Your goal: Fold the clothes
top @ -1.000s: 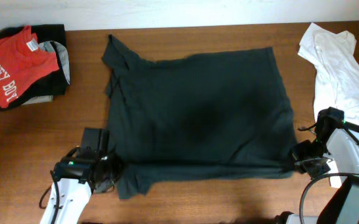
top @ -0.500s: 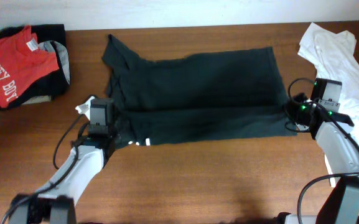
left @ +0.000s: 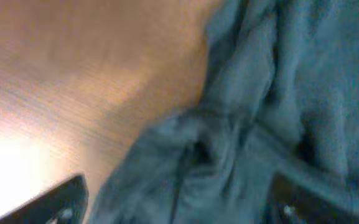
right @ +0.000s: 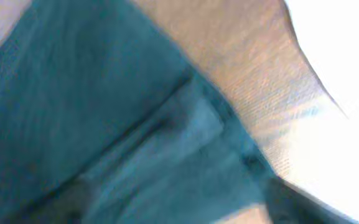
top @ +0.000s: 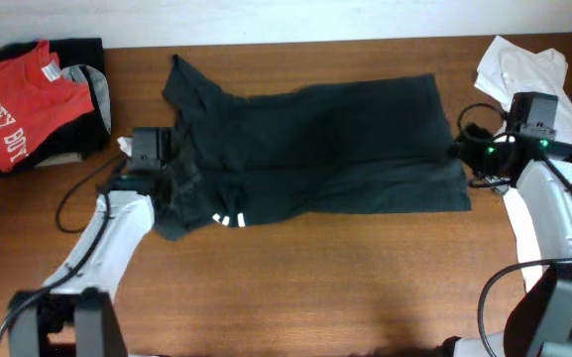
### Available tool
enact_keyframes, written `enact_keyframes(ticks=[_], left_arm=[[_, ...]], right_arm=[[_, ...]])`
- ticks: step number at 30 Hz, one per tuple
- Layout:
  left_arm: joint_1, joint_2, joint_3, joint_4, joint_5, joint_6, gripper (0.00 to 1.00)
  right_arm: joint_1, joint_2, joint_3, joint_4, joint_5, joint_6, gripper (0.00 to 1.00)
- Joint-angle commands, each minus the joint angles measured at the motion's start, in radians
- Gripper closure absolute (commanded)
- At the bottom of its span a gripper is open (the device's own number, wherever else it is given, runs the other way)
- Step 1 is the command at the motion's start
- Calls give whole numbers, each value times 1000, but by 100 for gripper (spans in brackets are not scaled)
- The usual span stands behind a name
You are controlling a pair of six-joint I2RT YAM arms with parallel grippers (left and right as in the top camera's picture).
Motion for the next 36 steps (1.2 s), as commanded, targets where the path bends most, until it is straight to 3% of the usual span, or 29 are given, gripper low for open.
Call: enact_keyframes(ticks=[1, 2, 3, 5, 9, 11, 15, 19, 22, 26, 27, 28, 30, 31, 34, 36], left_arm=[[3, 5, 20, -127, 79, 17, 46], [3, 37, 20, -151, 85, 17, 63], [3, 65, 20, -153, 111, 18, 78], [3, 131, 20, -157, 119, 17, 93], [4, 232, 20, -156, 132, 17, 99], [5, 254, 20, -175, 39, 7, 99], [137, 254, 20, -283, -5, -42, 99], [247, 248, 21, -332, -1, -48, 99], [247, 164, 22, -369, -4, -79, 99], [245, -164, 22, -373, 18, -78, 99], [245, -196, 22, -373, 35, -69, 97], [245, -211, 22, -373, 63, -50, 70], [244, -206, 22, -373, 138, -31, 19], [243, -206, 22, -373, 145, -28, 1], [243, -206, 22, -377, 219, 21, 1], [243, -206, 22, -378, 278, 120, 1]], right_arm=[[22, 30, 6, -58, -70, -50, 66], [52, 63, 3, -65, -73, -50, 80], [86, 100, 1, -65, -73, -50, 88], [127, 167, 0, -64, -73, -37, 93], [143, 315, -3, -56, -69, -11, 96], [143, 373, -7, -45, -42, 23, 96], [138, 378, -7, -61, 80, 75, 96], [72, 326, -7, -110, 82, 76, 96], [35, 231, -7, -196, 145, 127, 96], [37, -18, -7, -308, 246, 201, 96], [39, -69, -7, -304, 194, 163, 92], [38, -93, -7, -296, 114, 130, 73], [39, -96, -8, -273, -75, 108, 16], [47, -83, -8, -259, -132, 108, 1], [98, -75, -9, -192, -133, 109, 1], [117, -75, -10, -168, -132, 108, 1]])
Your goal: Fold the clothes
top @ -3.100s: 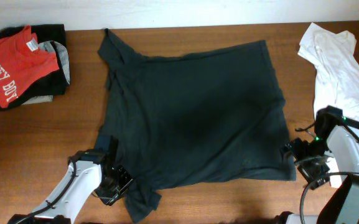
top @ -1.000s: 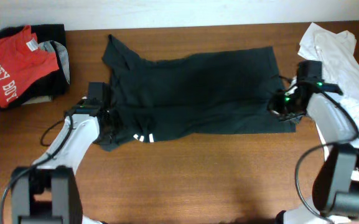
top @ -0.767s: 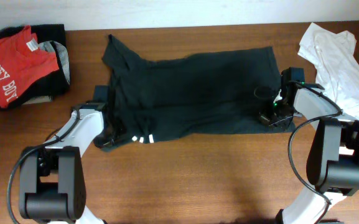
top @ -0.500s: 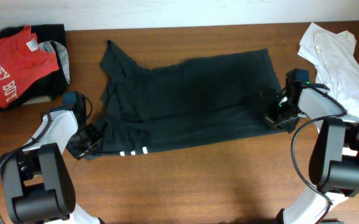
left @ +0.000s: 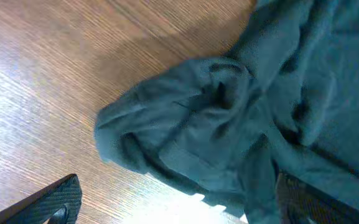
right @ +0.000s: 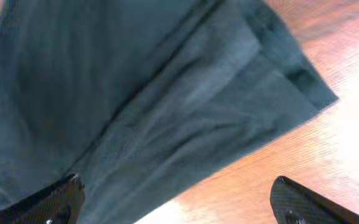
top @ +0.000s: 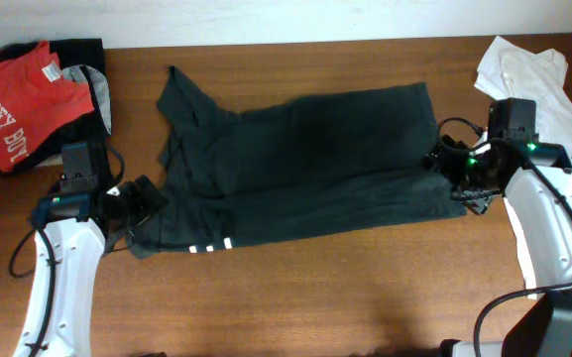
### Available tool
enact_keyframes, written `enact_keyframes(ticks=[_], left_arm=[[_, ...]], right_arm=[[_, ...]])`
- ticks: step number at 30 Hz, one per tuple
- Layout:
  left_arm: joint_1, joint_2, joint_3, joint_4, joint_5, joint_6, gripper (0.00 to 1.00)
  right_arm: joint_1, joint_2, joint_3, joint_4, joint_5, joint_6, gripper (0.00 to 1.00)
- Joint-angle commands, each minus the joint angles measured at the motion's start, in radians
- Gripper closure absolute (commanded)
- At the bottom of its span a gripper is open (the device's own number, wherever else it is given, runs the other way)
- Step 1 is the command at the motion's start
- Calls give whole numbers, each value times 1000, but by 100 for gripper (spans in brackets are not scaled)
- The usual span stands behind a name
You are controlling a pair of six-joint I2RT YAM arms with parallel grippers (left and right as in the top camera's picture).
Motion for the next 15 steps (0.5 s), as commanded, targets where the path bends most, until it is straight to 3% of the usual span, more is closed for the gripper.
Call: enact_keyframes(ticks=[1, 6, 9, 13, 15], left_arm=[[3, 6, -1, -31, 81, 116, 1], [1, 50, -42, -85, 145, 177, 1], [-3, 169, -42, -23, 163, 190, 2], [-5, 267, -41, 126, 202, 226, 16], [-11, 335, -41, 142, 218, 254, 16]], right_arm=[[21, 6, 2, 13, -16, -3, 1], [21, 6, 2, 17, -15, -3, 1], [21, 6, 2, 17, -15, -20, 1], [21, 6, 2, 16, 36, -22, 1], [21, 6, 2, 17, 37, -22, 1]])
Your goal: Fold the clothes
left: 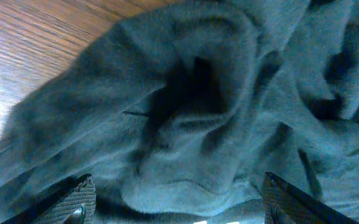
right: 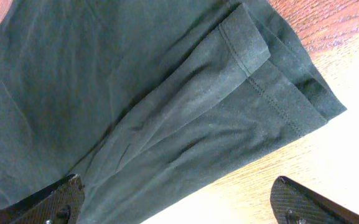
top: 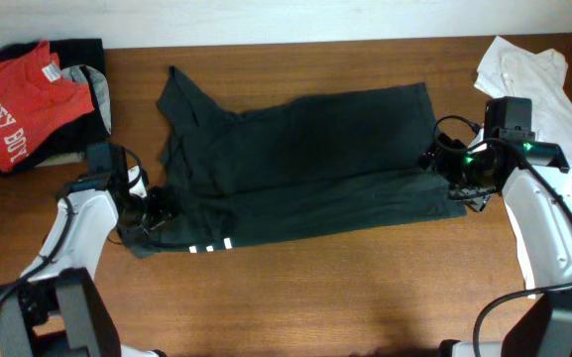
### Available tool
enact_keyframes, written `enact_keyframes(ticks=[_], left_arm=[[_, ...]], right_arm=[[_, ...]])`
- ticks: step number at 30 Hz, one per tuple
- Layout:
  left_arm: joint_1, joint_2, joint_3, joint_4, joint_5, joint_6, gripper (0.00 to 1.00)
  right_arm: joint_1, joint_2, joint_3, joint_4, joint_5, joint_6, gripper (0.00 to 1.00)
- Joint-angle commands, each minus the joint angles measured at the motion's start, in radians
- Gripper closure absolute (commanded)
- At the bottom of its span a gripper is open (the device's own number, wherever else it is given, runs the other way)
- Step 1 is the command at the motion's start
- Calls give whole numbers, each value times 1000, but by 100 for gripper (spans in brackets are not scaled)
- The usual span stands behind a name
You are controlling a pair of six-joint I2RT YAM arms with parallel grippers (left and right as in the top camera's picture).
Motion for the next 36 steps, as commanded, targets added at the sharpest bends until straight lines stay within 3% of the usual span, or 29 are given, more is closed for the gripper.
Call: enact_keyframes(ticks=[1, 8, 11, 13, 14, 19, 26, 29, 30, 31, 32, 36], left_arm=[[-11, 76, -3, 19, 61, 68, 16], [-22, 76, 23, 23, 80, 87, 34], [-22, 76, 23, 13, 80, 86, 64], [-22, 76, 28, 14, 80, 86, 95], [-22, 76, 33, 14, 81, 86, 99], [-22, 76, 122, 77, 192, 28, 99], [-28, 77, 122, 432, 259, -122, 99], [-85, 102, 122, 525, 221, -121, 92], [-102, 115, 121, 548, 194, -121, 79], [-116, 127, 121, 563, 145, -121, 21], [-117, 128, 121, 562, 109, -121, 1], [-117, 98, 151, 464, 109, -121, 1]], right_arm=[[6, 5, 2, 0, 21, -11, 1], [6, 5, 2, 0, 58, -11, 1], [6, 5, 2, 0, 58, -11, 1], [6, 5, 2, 0, 58, -11, 1], [6, 5, 2, 0, 58, -10, 1], [6, 5, 2, 0, 58, -10, 1], [6, 5, 2, 0, 58, -10, 1], [6, 5, 1, 0, 58, -10, 1], [6, 5, 1, 0, 58, -10, 1], [6, 5, 1, 0, 58, -10, 1], [6, 5, 1, 0, 58, -10, 1], [6, 5, 1, 0, 58, -11, 1]])
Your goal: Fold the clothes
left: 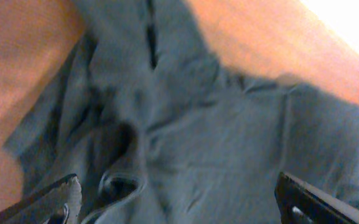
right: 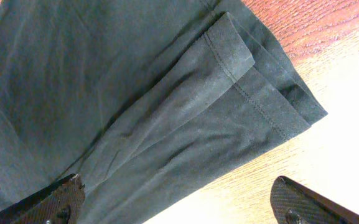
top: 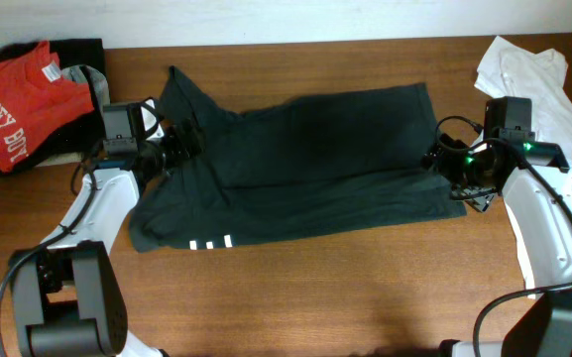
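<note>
A dark green t-shirt [top: 305,164] lies spread across the middle of the table, with small white stripes [top: 211,243] near its front left edge. My left gripper [top: 178,142] hovers over the shirt's rumpled upper left part, by the sleeve. In the left wrist view the left gripper [left: 179,208] is open, with only creased cloth under it. My right gripper [top: 451,164] is at the shirt's right end. In the right wrist view the right gripper [right: 179,202] is open above the doubled hem [right: 254,93] and bare wood.
A red printed t-shirt [top: 13,94] lies on a pile of dark and grey clothes at the back left. A white garment [top: 533,69] lies at the back right, beside my right arm. The wooden table [top: 315,297] shows in front of the shirt.
My left gripper has gone from the shirt's front left corner to its upper left part near the sleeve. The front left corner now lies flatter. The right gripper has hardly moved.
At first both grippers were close down on the shirt's two ends, the left end bunched. Then the shirt lay a little further left, with both grippers open, the left one at the front left corner. Now the left gripper is over the upper left part.
</note>
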### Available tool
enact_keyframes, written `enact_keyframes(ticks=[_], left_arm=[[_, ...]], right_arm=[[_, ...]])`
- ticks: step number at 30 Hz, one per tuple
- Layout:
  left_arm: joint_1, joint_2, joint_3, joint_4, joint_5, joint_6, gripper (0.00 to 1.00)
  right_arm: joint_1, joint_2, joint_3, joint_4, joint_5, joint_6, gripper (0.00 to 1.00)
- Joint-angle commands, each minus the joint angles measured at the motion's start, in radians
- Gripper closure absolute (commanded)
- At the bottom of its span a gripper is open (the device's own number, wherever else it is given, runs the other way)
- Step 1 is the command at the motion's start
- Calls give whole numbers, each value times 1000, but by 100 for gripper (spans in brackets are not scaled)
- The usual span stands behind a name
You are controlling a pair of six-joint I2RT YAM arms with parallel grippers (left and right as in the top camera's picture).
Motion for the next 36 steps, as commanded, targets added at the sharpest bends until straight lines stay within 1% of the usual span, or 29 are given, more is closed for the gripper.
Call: enact_keyframes(ticks=[1, 2, 3, 4, 5, 7, 9, 13, 14, 15, 16, 18, 19, 20, 21, 22, 24, 27, 28, 29, 30, 32, 33, 36], left_arm=[[0, -38, 58, -170, -26, 0, 1], [-6, -74, 68, -367, -26, 0, 1], [-23, -71, 67, -503, -36, -21, 1], [-56, -58, 60, -624, -100, -43, 1], [-69, -55, 53, -643, -120, -58, 1], [-92, -41, 43, -646, -123, -99, 1], [-116, -9, 43, -603, -124, -116, 1], [-118, 75, 43, -529, -105, -198, 2], [-118, 84, 43, -503, -105, -198, 4], [-118, 85, 43, -462, -105, -199, 10], [-118, 86, 43, -441, -105, -202, 11], [-118, 86, 43, -422, -105, -202, 26], [-118, 86, 43, -411, -105, -202, 38], [-118, 86, 43, -403, -105, -202, 46], [-118, 86, 43, -389, -105, -202, 58], [-117, 86, 43, -361, -105, -202, 74], [-117, 86, 43, -299, -104, -202, 99], [-117, 86, 44, -183, -45, -202, 99], [-117, 86, 44, -200, -37, -198, 67], [-115, 86, 44, -225, -37, -198, 53], [-114, 85, 50, -299, -53, -198, 48], [-113, 86, 53, -502, -255, -197, 44], [-113, 86, 53, -552, -298, -181, 40], [-113, 91, 53, -557, -297, -171, 40]], right_arm=[[6, 5, 1, 0, 14, -11, 1], [6, 5, 1, 0, 14, -10, 1], [6, 5, 1, 0, 14, -10, 1], [6, 5, 1, 0, 13, -10, 1], [6, 5, 1, 0, 13, -10, 1], [6, 5, 1, -1, 13, -10, 1], [6, 5, 1, -3, 13, -11, 1], [6, 5, 1, -3, 14, -11, 1], [6, 5, 1, -3, 14, -11, 1], [6, 5, 1, -3, 14, -11, 1], [6, 5, 1, -3, 14, -11, 1], [6, 5, 1, -3, 14, -11, 1], [6, 5, 1, -3, 14, -11, 2], [6, 5, 1, -3, 14, -11, 1], [6, 5, 1, -3, 14, -11, 1], [6, 5, 1, -3, 17, -10, 1], [6, 5, 1, -3, 29, -11, 1], [6, 5, -5, 1, 29, -11, 1], [6, 5, -5, 1, 32, -11, 1], [6, 5, -5, 1, 32, -11, 1], [6, 5, -5, 1, 32, -11, 1], [6, 5, -5, 2, 37, -10, 1], [6, 5, -5, 3, 36, -10, 1], [6, 5, -5, 3, 36, -10, 1]])
